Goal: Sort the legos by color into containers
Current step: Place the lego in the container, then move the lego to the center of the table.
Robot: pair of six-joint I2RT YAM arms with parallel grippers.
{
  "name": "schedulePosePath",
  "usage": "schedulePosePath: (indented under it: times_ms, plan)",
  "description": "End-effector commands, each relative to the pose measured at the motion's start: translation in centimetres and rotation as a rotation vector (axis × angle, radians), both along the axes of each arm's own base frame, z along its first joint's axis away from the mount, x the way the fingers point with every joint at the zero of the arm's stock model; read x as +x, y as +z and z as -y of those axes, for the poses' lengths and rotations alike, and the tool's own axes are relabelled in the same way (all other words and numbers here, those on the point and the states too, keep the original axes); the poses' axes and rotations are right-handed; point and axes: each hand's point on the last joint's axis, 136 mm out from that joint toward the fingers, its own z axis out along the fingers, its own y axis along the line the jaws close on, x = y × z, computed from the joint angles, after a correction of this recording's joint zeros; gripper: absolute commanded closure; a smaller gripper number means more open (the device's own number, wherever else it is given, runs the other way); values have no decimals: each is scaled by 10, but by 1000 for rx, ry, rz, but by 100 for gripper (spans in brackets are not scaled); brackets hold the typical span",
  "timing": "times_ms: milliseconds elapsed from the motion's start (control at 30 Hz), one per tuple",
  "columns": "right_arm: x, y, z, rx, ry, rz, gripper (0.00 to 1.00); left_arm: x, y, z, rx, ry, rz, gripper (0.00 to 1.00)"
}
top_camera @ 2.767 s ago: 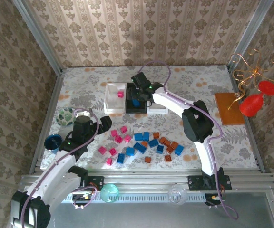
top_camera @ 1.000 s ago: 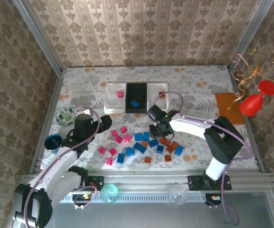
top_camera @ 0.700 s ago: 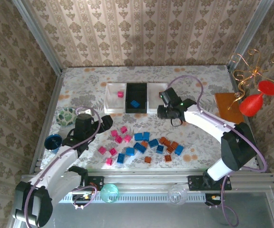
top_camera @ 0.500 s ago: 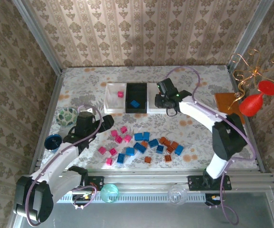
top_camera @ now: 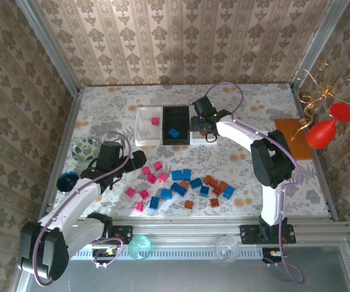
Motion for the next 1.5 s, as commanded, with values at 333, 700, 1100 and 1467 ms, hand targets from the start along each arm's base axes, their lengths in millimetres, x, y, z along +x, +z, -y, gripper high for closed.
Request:
schedulePosePath:
  times_ms: [333, 700, 1100, 1467]
  plan:
    - [-144, -2, -83, 66, 463, -129, 25, 10, 7, 8, -11, -22, 26, 0]
    - [-192, -32, -121, -17, 663, -198, 26, 9, 5, 1, -23, -5, 23, 0]
    - [-192, -57, -127, -111, 687, -237, 28, 8, 6, -6, -40, 13, 24, 0]
    - [-197, -74, -105, -292, 687, -275, 33, 11, 2, -6, -57, 18, 14, 0]
